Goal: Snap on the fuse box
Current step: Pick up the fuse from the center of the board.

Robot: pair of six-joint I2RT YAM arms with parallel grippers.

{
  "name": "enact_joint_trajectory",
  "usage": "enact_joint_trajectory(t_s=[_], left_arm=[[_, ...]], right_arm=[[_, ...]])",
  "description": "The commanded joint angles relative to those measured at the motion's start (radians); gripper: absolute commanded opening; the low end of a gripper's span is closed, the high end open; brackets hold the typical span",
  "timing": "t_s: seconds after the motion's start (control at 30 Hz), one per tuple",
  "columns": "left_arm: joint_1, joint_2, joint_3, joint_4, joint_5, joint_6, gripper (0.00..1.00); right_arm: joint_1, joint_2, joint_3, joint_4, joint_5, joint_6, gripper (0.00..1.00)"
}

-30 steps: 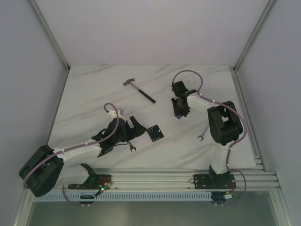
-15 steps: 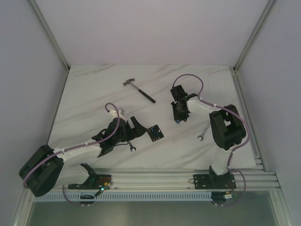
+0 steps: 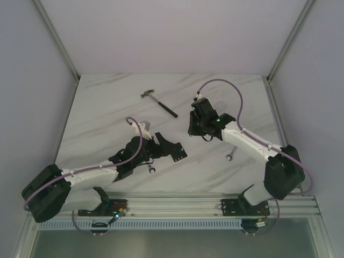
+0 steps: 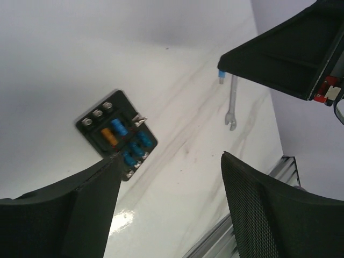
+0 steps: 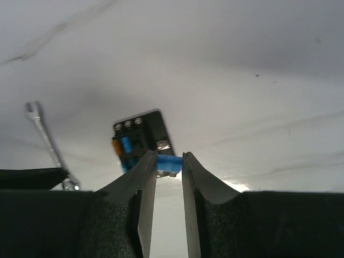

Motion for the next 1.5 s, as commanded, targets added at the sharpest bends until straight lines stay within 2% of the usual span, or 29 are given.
enact_joint_trajectory(t_s=[0.0,0.43,0.97,1.47], left_arm=[[-0.038,0.001,0.047,0.11,-0.068,0.079,0.8],[-0.055,0.068,0.101,0.213,-0.062,0.149,0.51],[-0.061,0.104,0.128,0.212,-0.072,0.145,0.32],[-0.061,0.089,0.126,0.203,-0.073,0.149,0.09]], right_arm=[[0.041,-0.073,-0.039,0.046,0.005,0.113,0.17],[0.123,-0.146,-0.072,0.129,0.002,0.21,0.17],[0.16,-0.149,-0.079,0.171,-0.006,0.231,0.17],[0.171,-0.164,-0.099,0.203,-0.015,0.233,0.19]])
